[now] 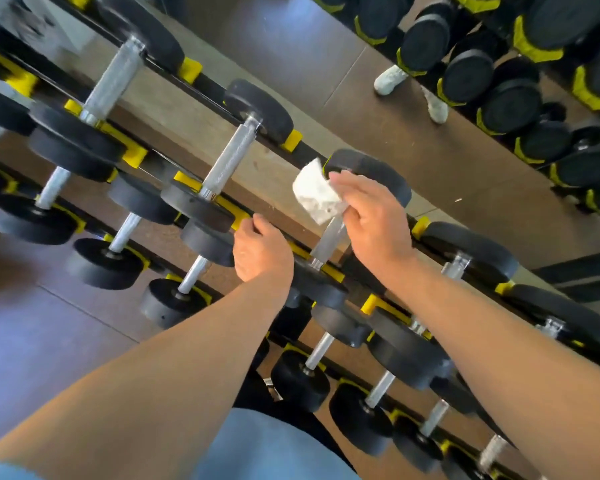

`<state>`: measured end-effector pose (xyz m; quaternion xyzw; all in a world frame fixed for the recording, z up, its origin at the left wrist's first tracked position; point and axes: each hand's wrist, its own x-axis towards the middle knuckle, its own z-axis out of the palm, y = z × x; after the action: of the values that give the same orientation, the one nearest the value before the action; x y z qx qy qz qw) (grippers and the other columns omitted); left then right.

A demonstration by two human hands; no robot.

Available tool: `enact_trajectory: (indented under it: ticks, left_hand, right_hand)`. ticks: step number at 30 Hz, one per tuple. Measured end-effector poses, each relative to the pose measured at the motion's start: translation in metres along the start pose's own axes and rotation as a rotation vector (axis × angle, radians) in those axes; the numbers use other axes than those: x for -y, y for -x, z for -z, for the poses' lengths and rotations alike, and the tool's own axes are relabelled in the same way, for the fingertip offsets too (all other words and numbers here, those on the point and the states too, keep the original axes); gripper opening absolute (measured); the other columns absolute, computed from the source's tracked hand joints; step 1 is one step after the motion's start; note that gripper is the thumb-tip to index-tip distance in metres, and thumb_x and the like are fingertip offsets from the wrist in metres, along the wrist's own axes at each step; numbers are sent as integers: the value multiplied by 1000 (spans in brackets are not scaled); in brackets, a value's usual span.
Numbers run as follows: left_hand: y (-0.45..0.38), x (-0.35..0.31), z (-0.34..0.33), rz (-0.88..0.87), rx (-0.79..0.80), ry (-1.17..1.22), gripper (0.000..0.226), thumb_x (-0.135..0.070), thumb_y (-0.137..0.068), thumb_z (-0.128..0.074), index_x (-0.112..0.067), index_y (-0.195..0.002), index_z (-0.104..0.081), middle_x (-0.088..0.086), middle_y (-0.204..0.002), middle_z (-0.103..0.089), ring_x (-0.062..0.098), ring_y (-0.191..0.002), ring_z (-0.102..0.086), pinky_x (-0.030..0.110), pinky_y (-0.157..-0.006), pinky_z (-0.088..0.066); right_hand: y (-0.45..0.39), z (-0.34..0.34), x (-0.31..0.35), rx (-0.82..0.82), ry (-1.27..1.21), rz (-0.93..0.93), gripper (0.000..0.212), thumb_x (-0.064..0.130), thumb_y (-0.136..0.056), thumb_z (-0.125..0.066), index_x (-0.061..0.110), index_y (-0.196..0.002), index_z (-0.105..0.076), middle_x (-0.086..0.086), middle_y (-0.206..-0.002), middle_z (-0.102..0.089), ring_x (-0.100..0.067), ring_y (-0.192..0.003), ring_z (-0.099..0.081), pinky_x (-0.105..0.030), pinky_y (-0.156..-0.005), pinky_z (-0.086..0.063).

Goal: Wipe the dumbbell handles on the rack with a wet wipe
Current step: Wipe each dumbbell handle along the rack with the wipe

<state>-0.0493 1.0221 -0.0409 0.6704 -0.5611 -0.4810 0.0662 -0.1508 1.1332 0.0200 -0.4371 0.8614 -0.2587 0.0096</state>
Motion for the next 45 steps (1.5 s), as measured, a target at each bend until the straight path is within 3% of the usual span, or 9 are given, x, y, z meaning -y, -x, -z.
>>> enact_trajectory:
  ticks: [9, 14, 18, 21, 24, 32, 35, 41, 45]
  left_hand:
    - [26, 3, -7, -77, -89, -16, 34, -38, -104, -32, -23, -86, -56, -1, -87, -59, 22, -84, -54, 37, -76, -42]
    - [27, 3, -9, -122, -103, -59, 39, -38, -104, -30, -18, -83, -56, 1, -80, -59, 26, -80, -57, 41, -77, -48]
    - [27, 3, -9, -131, -116, -74, 41, -38, -104, -30, -18, -78, -55, 0, -73, -56, 21, -71, -55, 38, -69, -45]
    - [27, 3, -10, -132, -128, -63, 40, -37, -104, -31, -18, -73, -50, -1, -69, -52, 20, -68, -52, 36, -65, -39]
    - [27, 4, -10, -137, -143, -49, 39, -36, -103, -32, -21, -71, -47, -1, -67, -49, 19, -65, -50, 36, -64, -39]
    - [23, 5, -11, -147, -153, -48, 39, -36, -103, -33, -17, -83, -59, -1, -74, -54, 25, -78, -54, 39, -74, -45]
    - [23, 7, -11, -152, -151, -31, 39, -36, -103, -31, -18, -81, -58, -2, -73, -55, 21, -72, -54, 39, -72, -45]
    - [23, 6, -11, -145, -159, 12, 39, -36, -103, -31, -21, -81, -60, -3, -73, -57, 14, -68, -54, 42, -75, -51]
    - [23, 7, -12, -139, -169, 15, 39, -38, -102, -32, -22, -77, -58, -1, -73, -58, 20, -72, -58, 46, -78, -53]
  right_hand:
    - [62, -38, 9, 440, -174, -243, 23, 17, -97, -47, 7, -104, -67, -16, -102, -70, -33, -97, -65, -46, -81, -54]
    - [66, -5, 15, 146, -521, -681, 26, 17, -105, -46, 13, -124, -64, 1, -108, -68, -11, -97, -62, -10, -74, -45]
    - [18, 15, -6, -196, -97, -59, 23, 7, -98, -52, 0, -112, -68, -12, -103, -72, -23, -98, -62, -27, -84, -52]
    - [-5, -2, -40, 224, 443, 434, 35, 12, -94, -54, 14, -127, -67, -6, -133, -65, -25, -131, -52, -44, -122, -22]
    - [2, -13, -50, 460, 688, 444, 35, 20, -98, -48, 16, -128, -65, -4, -132, -65, -27, -133, -51, -44, -125, -1]
    - [36, -16, 2, 492, -288, -212, 19, 11, -98, -45, 7, -89, -62, -9, -76, -62, -27, -73, -56, -45, -65, -45]
    - [9, -3, 3, 141, -473, -390, 19, 10, -102, -46, 9, -105, -65, -1, -91, -66, -9, -78, -57, -21, -66, -45]
    - [-14, -15, -47, 345, 294, 427, 26, 8, -89, -59, 7, -113, -70, -14, -111, -72, -31, -115, -64, -43, -112, -42]
    - [15, -35, -40, 415, 196, 271, 22, 5, -81, -51, 2, -92, -70, -14, -93, -70, -34, -98, -62, -43, -96, -46]
